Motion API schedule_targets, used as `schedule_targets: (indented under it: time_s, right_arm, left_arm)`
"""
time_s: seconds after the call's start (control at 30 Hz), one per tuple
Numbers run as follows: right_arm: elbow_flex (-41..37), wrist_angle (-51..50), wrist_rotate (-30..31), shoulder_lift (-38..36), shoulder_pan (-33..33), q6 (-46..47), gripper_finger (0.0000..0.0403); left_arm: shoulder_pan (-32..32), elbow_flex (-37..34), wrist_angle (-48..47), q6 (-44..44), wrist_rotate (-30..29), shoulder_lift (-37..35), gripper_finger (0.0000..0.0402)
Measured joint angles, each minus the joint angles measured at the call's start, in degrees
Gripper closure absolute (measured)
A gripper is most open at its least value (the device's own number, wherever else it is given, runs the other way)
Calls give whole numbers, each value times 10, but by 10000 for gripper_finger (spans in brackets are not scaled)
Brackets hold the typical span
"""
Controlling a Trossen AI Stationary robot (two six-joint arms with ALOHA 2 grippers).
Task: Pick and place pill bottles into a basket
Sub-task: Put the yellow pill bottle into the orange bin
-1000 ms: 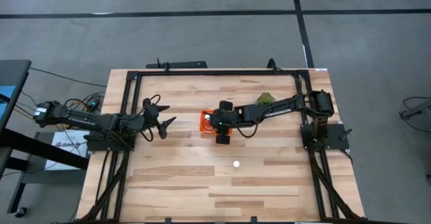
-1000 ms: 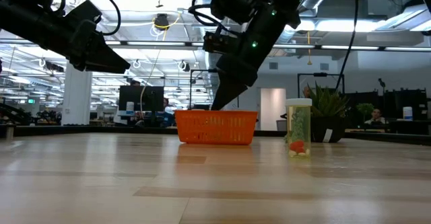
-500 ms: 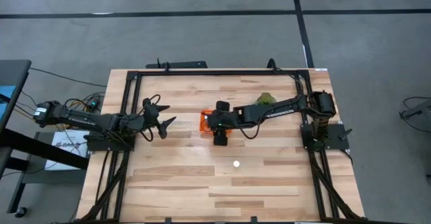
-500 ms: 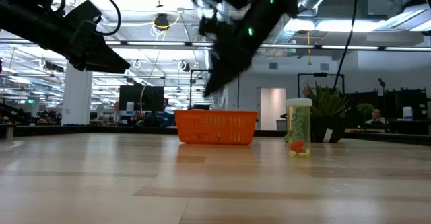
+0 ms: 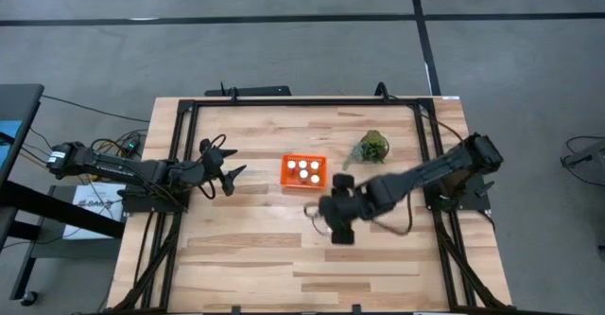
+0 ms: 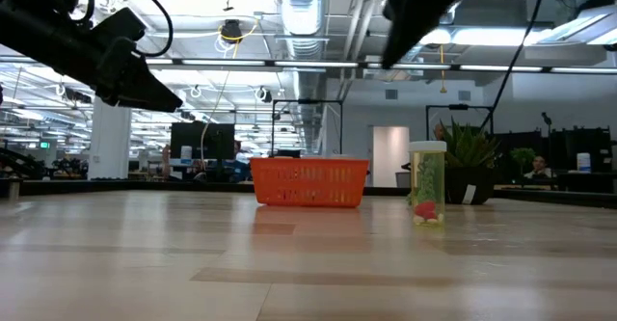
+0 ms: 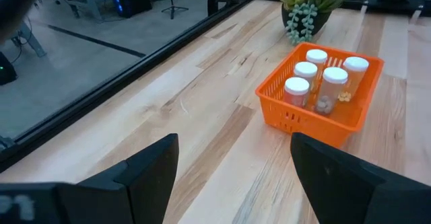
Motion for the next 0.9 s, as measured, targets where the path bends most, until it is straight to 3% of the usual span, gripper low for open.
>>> schedule_targets:
  time_s: [0.4, 0.9]
  right_arm:
    - [-24, 3, 1, 86, 42, 51, 193]
    - [-24, 2, -31, 90, 46, 73, 188]
  left_arm:
    - [0, 0, 0, 0, 0, 0, 125]
    - [0, 0, -1, 8, -11, 0, 125]
